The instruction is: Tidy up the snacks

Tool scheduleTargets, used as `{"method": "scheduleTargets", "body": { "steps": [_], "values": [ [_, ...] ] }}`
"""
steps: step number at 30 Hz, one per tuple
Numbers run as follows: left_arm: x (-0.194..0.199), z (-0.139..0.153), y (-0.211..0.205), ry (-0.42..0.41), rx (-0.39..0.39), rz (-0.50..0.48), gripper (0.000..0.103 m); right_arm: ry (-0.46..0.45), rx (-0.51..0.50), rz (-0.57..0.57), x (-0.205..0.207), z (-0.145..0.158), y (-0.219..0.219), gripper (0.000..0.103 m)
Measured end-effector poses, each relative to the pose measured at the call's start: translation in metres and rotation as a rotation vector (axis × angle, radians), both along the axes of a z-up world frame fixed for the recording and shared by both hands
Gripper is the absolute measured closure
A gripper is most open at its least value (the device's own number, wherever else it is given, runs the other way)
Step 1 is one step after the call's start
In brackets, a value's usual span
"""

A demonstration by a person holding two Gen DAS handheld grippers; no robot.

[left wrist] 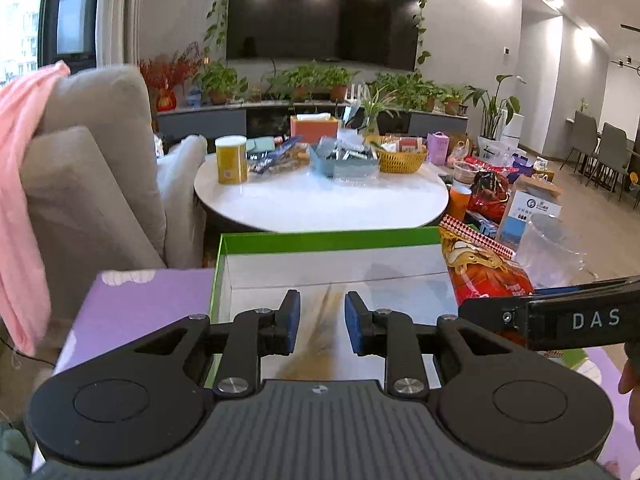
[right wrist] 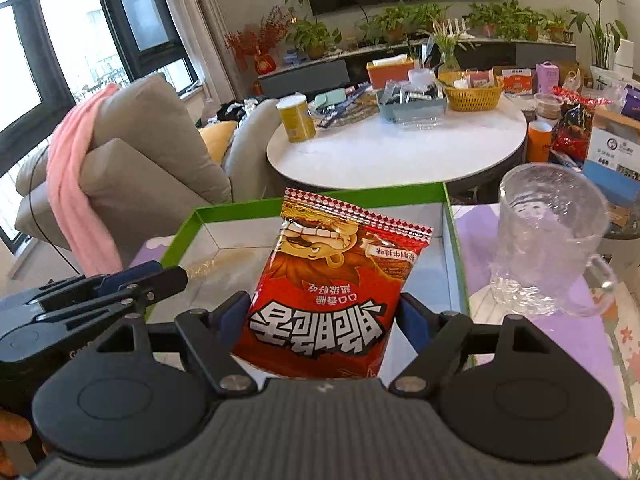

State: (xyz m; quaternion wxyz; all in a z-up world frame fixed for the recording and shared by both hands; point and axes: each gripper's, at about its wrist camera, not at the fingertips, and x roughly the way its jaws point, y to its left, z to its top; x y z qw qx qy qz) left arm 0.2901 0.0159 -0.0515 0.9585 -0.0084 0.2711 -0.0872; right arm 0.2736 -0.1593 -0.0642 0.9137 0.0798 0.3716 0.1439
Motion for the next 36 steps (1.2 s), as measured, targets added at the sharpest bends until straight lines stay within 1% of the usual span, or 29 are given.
{"method": "scheduleTargets", "body": {
  "steps": [2,3,4,5,6,7,13,20,28,32,36],
  "values": [
    [0.005,-0.005,-0.001,0.021,0.008,0.001,0.079,0.01,-0.004,-0.002,0.003,-0.005,0.002,0.056],
    [0.007,-0.009,-0.002,0.033,0.021,-0.001,0.077,0.011,-0.008,-0.006,0.004,-0.006,0.003,0.055],
    [0.007,-0.011,-0.002,0.039,0.033,-0.002,0.074,0.01,-0.014,-0.01,0.003,-0.008,0.004,0.051],
    [0.008,-0.012,-0.002,0.038,0.041,-0.003,0.073,0.003,-0.02,-0.015,0.003,-0.009,0.004,0.048],
    [0.006,-0.013,-0.002,0.031,0.05,-0.003,0.072,-0.007,-0.022,-0.021,0.002,-0.009,0.004,0.043],
    [0.004,-0.013,-0.002,0.026,0.055,-0.002,0.071,-0.015,-0.022,-0.027,-0.001,-0.008,0.003,0.042],
    [-0.01,0.001,0.008,0.002,0.043,0.018,0.069,-0.025,0.005,-0.055,-0.006,0.006,-0.006,0.042],
    [-0.044,0.02,0.032,-0.023,0.029,0.067,0.067,-0.049,0.004,-0.056,-0.036,0.022,-0.01,0.042],
    [-0.089,0.033,0.058,-0.024,0.013,0.112,0.066,-0.059,0.005,-0.039,-0.072,0.035,-0.006,0.042],
    [-0.112,0.031,0.068,-0.011,0.011,0.123,0.065,-0.072,-0.004,-0.029,-0.094,0.039,-0.002,0.042],
    [-0.129,0.02,0.077,0.023,0.018,0.138,0.065,-0.069,-0.006,-0.021,-0.111,0.039,0.001,0.042]
  ]
}}
